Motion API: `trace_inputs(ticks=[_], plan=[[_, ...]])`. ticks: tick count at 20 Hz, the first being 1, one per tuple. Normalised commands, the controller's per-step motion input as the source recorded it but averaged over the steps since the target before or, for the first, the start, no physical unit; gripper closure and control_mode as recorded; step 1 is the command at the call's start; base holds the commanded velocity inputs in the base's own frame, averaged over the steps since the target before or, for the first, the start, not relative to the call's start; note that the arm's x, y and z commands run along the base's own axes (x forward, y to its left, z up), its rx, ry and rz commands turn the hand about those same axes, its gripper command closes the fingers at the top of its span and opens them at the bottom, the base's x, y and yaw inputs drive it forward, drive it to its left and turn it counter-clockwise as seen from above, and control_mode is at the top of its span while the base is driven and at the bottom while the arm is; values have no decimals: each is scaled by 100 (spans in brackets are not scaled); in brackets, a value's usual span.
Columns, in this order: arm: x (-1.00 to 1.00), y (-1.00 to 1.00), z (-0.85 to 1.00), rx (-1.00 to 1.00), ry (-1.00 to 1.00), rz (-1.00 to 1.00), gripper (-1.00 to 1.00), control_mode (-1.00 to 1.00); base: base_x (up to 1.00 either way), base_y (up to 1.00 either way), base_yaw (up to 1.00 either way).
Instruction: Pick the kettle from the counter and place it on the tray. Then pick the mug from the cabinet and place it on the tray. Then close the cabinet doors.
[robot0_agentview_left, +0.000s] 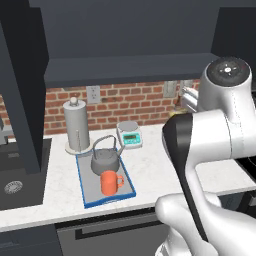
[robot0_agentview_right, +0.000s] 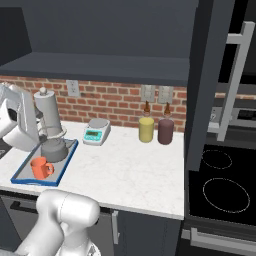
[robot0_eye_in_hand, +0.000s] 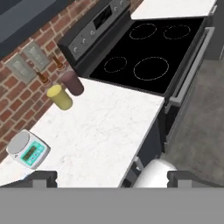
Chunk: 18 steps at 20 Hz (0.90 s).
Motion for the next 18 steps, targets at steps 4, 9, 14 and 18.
trace_inputs(ticks=[4,9,14,18], plan=[[-14,-12,30,0,0,-13,-100,-100,0,0,0],[-15,-23,21,0,0,-12,-100,-100,0,0,0],[-8,-22,4,0,-1,-9,-100,-100,0,0,0],[-21,-44,2,0,-10,-7,-100,-100,0,0,0]])
